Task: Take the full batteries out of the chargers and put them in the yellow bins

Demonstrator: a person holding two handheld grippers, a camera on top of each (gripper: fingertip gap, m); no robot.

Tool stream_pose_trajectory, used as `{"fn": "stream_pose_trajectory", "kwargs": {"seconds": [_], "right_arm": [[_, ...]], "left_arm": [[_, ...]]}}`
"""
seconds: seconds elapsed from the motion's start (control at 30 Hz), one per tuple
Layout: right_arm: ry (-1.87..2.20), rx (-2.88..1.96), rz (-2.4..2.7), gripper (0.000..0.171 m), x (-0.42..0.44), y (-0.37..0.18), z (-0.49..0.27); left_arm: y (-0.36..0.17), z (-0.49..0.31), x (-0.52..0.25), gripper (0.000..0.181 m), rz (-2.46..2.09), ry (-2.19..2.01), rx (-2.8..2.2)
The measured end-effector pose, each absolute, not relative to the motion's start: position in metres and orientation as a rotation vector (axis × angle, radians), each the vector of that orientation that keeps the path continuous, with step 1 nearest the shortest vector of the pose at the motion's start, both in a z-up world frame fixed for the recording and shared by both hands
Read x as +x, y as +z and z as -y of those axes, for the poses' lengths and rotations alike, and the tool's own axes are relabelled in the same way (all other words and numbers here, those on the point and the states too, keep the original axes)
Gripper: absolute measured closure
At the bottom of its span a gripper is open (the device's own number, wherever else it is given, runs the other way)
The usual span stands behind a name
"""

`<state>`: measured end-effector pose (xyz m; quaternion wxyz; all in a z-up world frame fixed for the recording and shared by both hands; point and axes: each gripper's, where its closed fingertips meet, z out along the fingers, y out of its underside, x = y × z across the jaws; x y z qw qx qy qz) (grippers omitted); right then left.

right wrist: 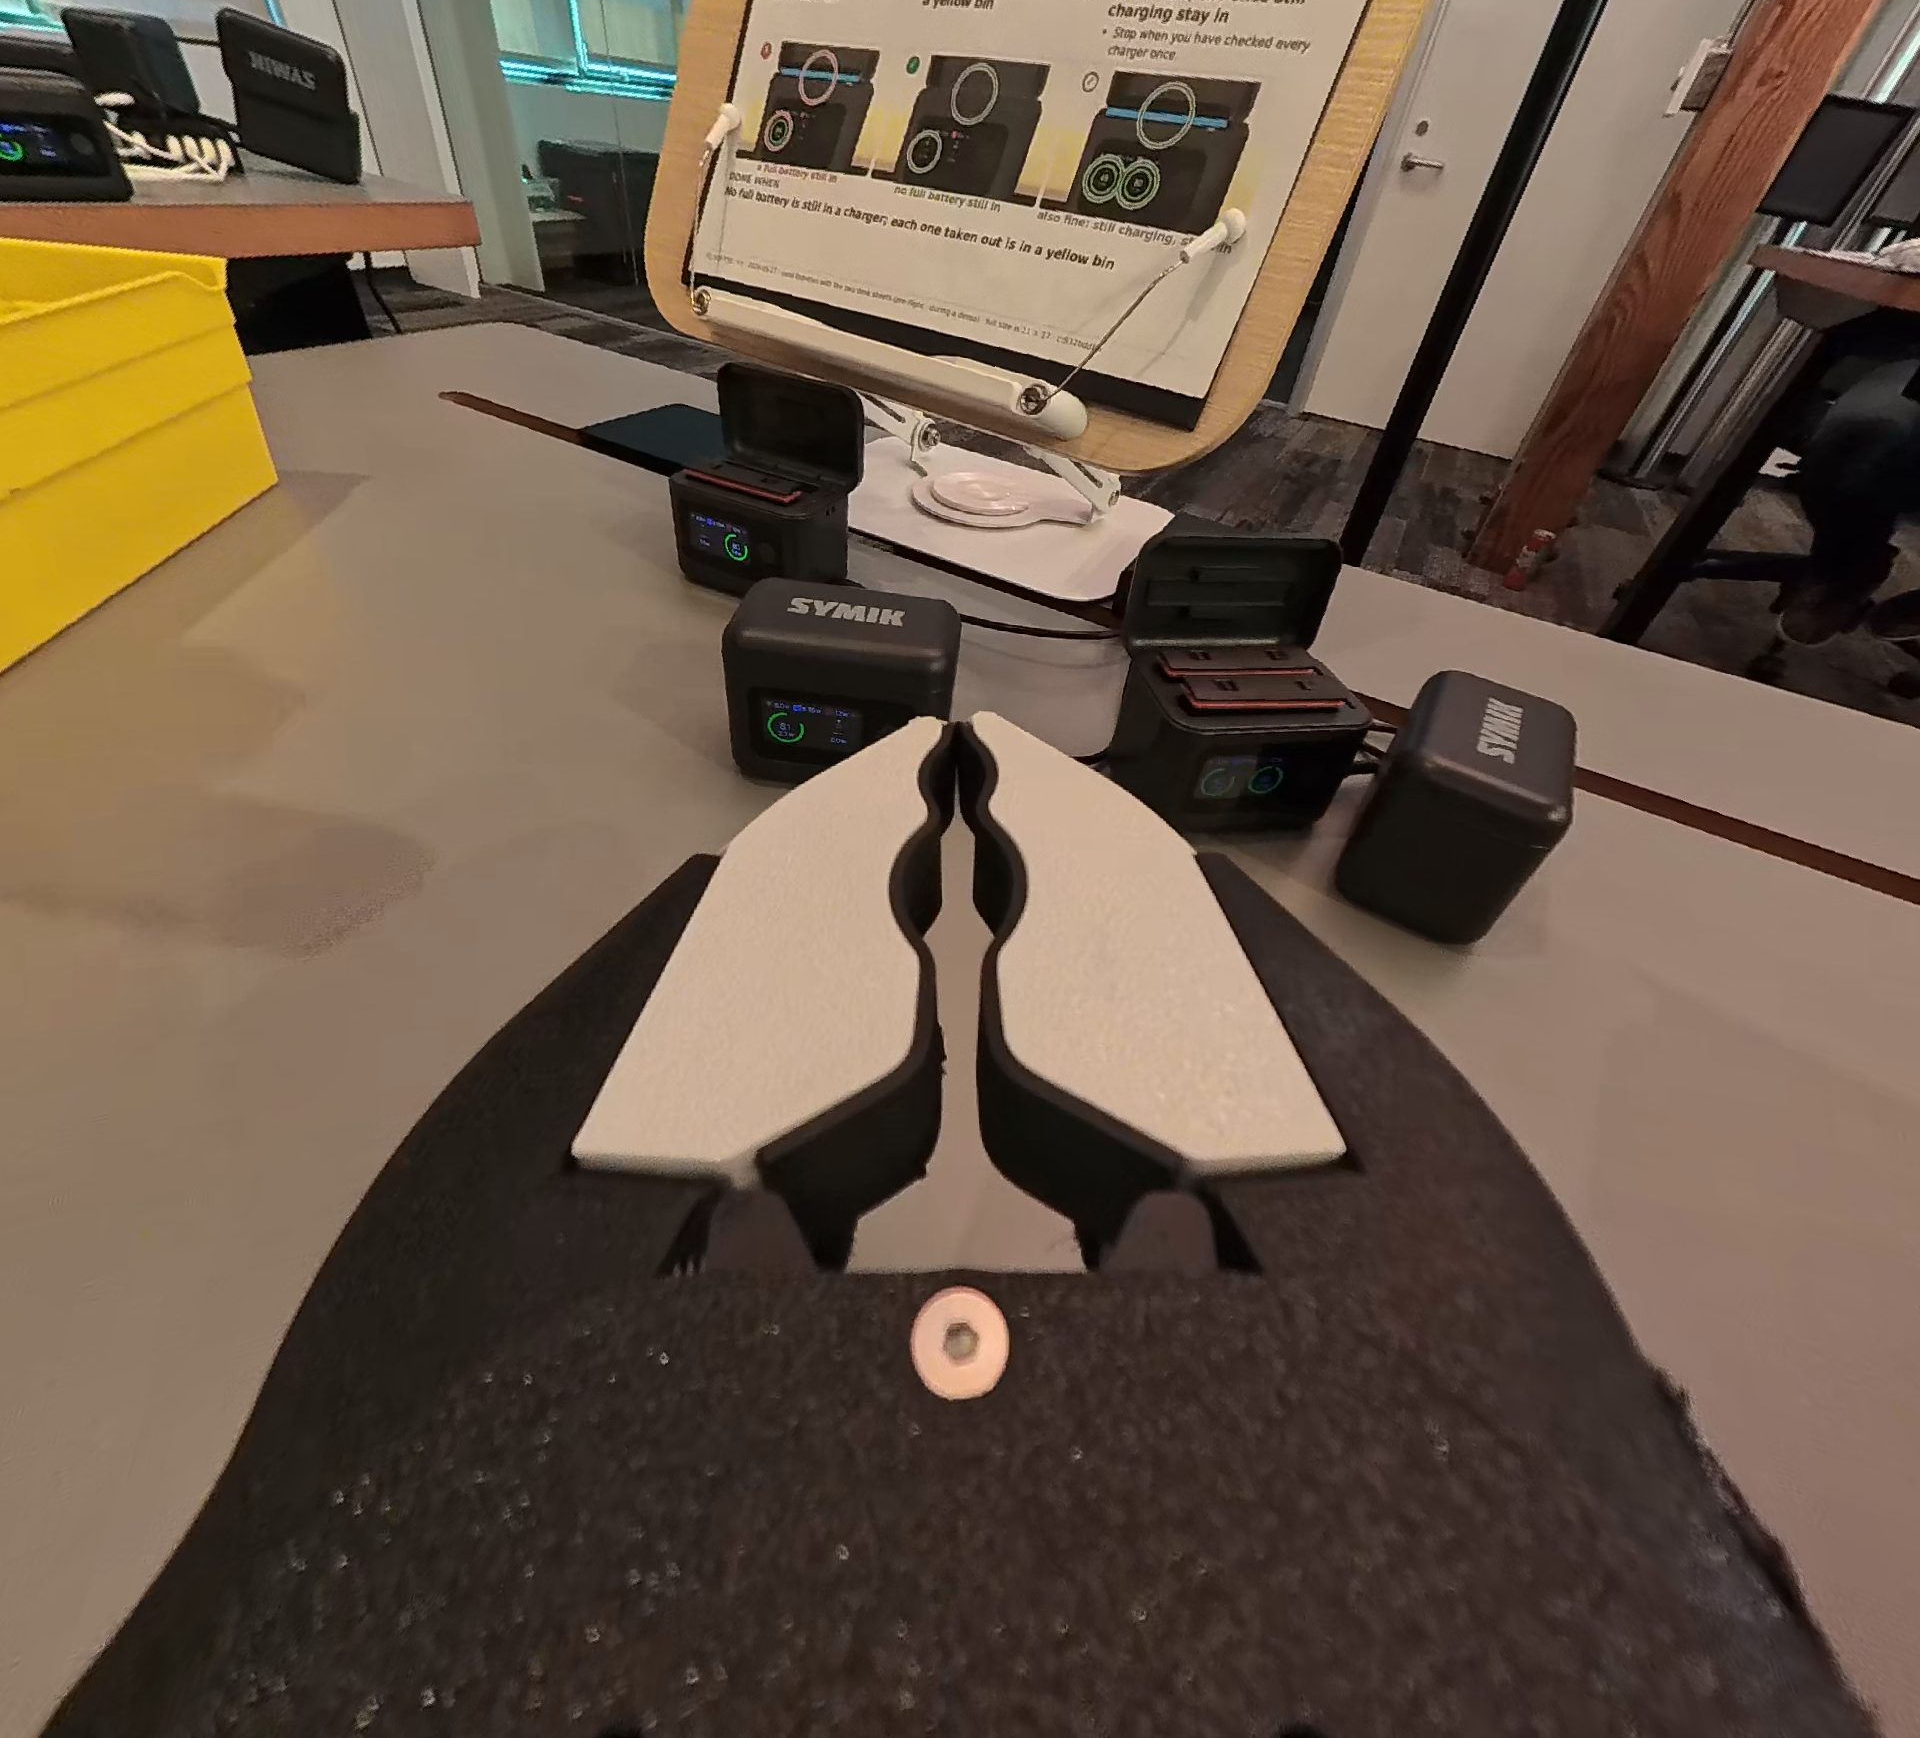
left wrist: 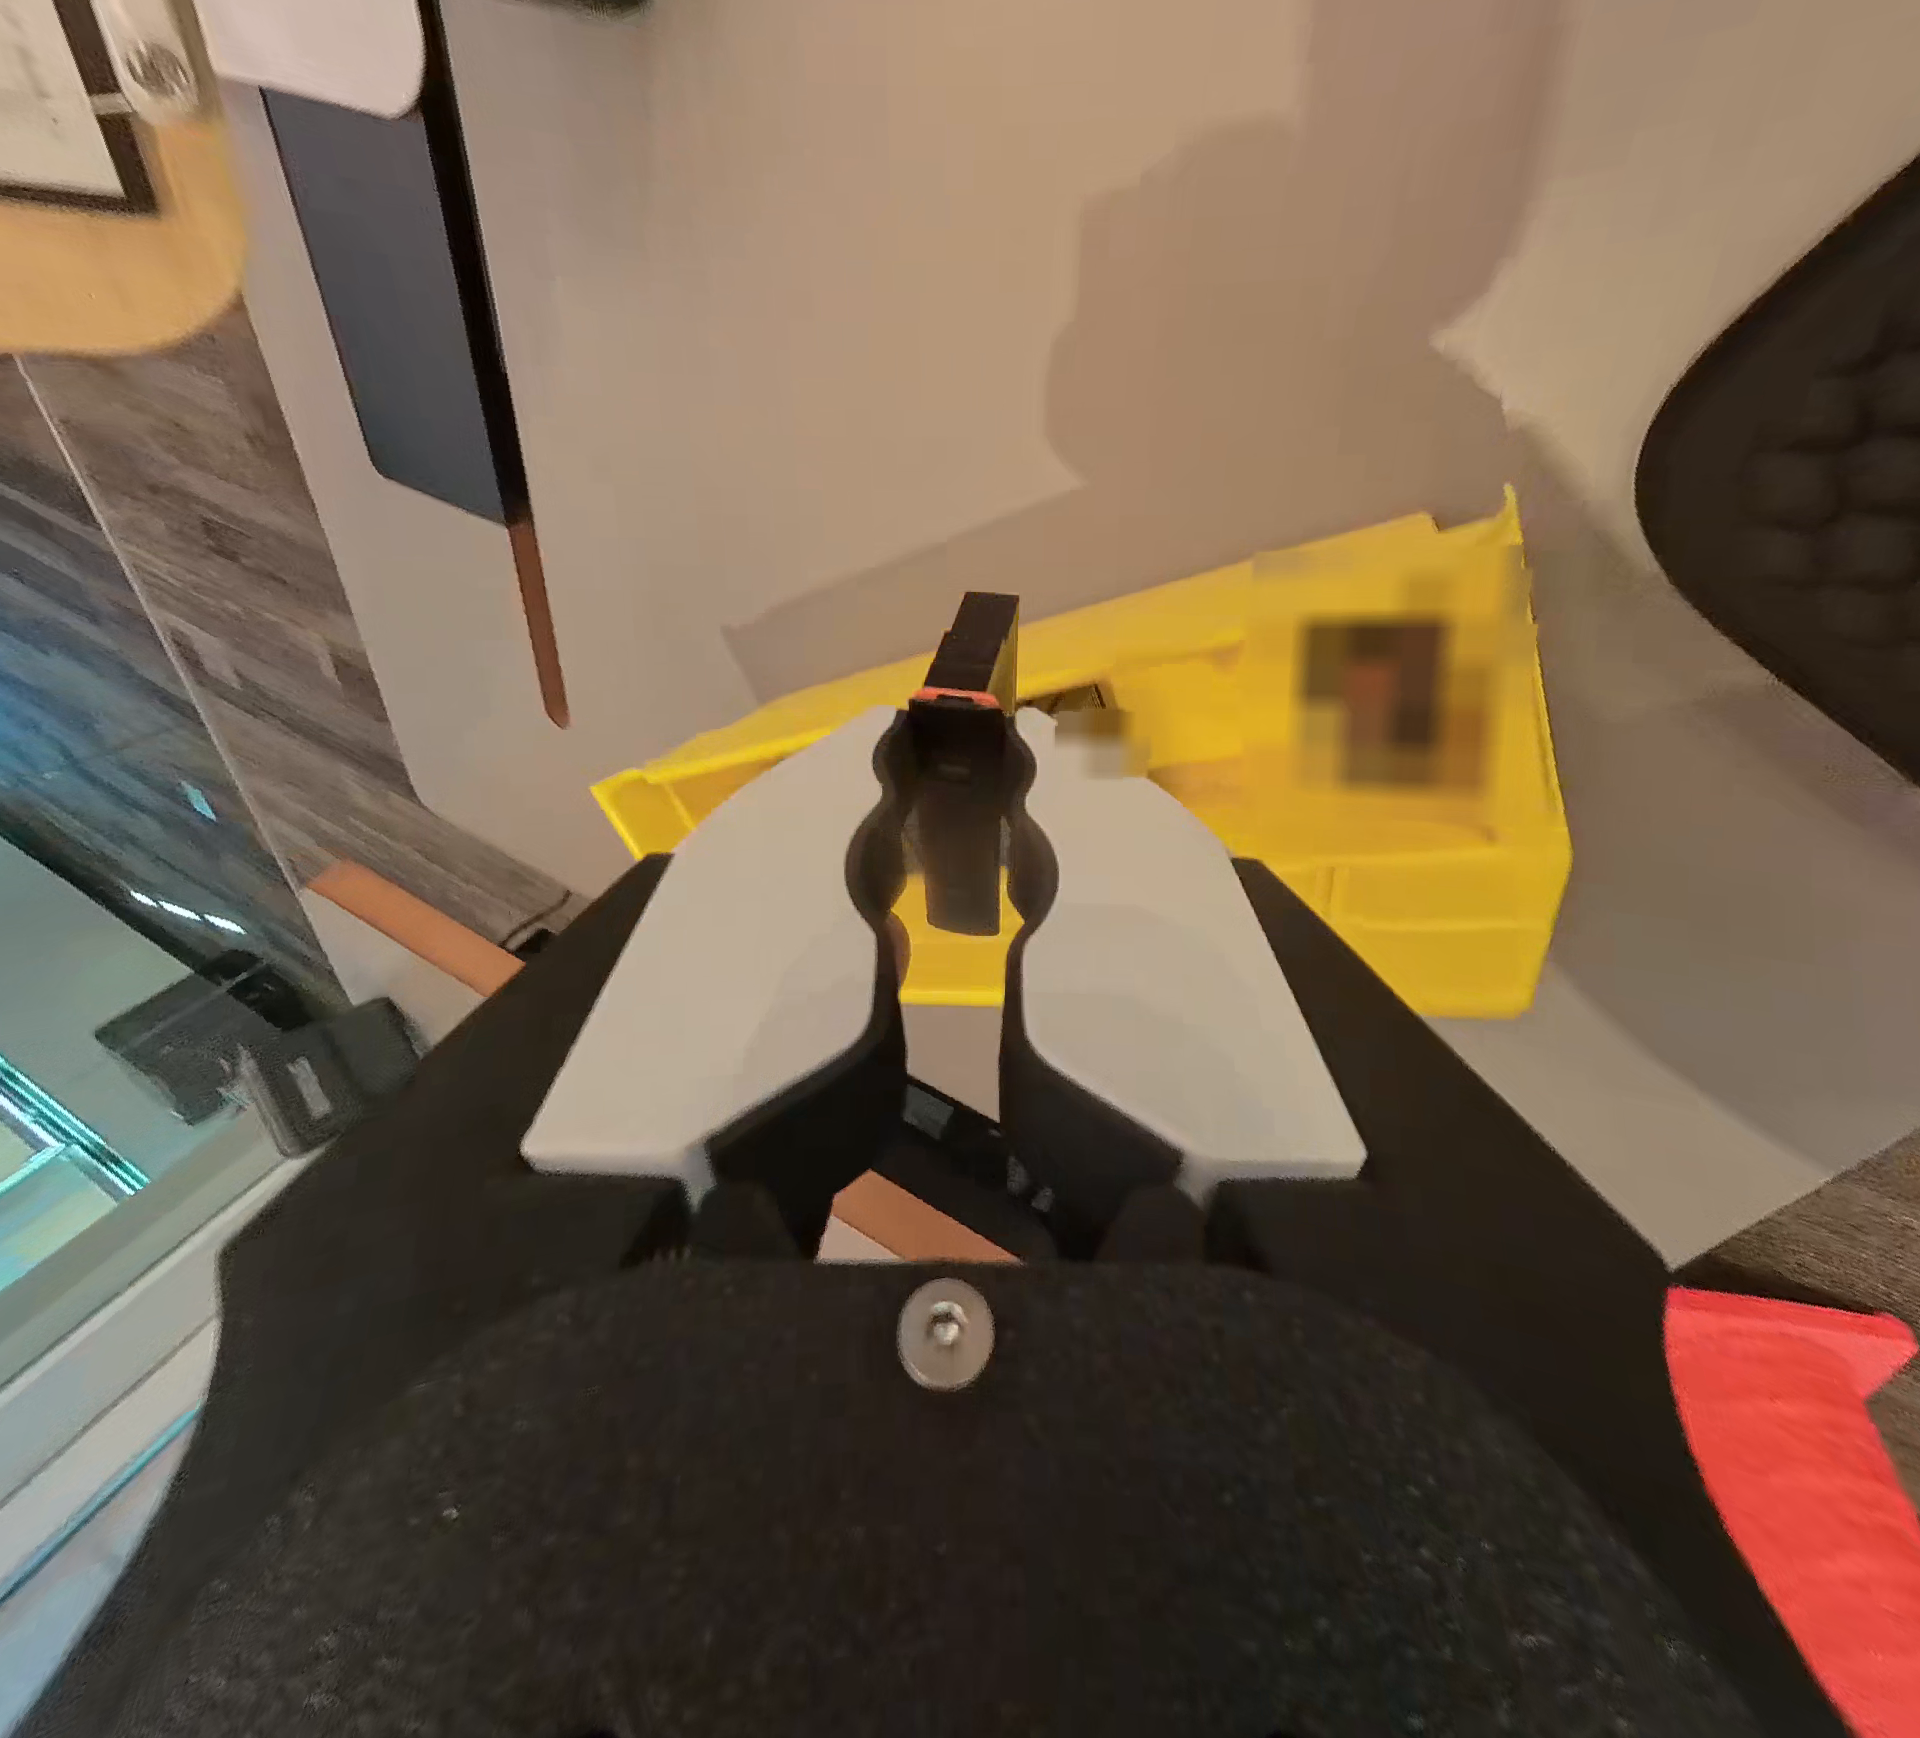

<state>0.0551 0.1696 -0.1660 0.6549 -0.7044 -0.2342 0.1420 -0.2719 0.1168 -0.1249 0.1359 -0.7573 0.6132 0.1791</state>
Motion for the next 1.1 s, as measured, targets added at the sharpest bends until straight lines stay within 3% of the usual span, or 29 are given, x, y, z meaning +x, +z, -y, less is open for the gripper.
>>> {"fn": "stream_pose_trajectory", "kwargs": {"seconds": [0.63, 0.7, 0.9, 1.1], "right_arm": [[0.377, -1.594, 0.497, 0.171, 0.063, -0.161, -0.171], [0.503, -1.603, 0.516, 0.170, 0.052, -0.163, -0.167], [1.143, -1.620, 0.424, 0.140, 0.027, -0.159, -0.155], [1.692, -1.562, 0.205, 0.123, 0.036, -0.149, -0.153]], "left_arm": [[-0.152, -0.232, -0.141, 0.166, -1.926, 0.314, -2.024], [-0.153, -0.237, -0.117, 0.166, -1.948, 0.299, -1.872], [-0.148, -0.238, -0.049, 0.165, -1.957, 0.373, -1.304], [-0.140, -0.214, -0.009, 0.166, -1.940, 0.498, -0.809]]}}
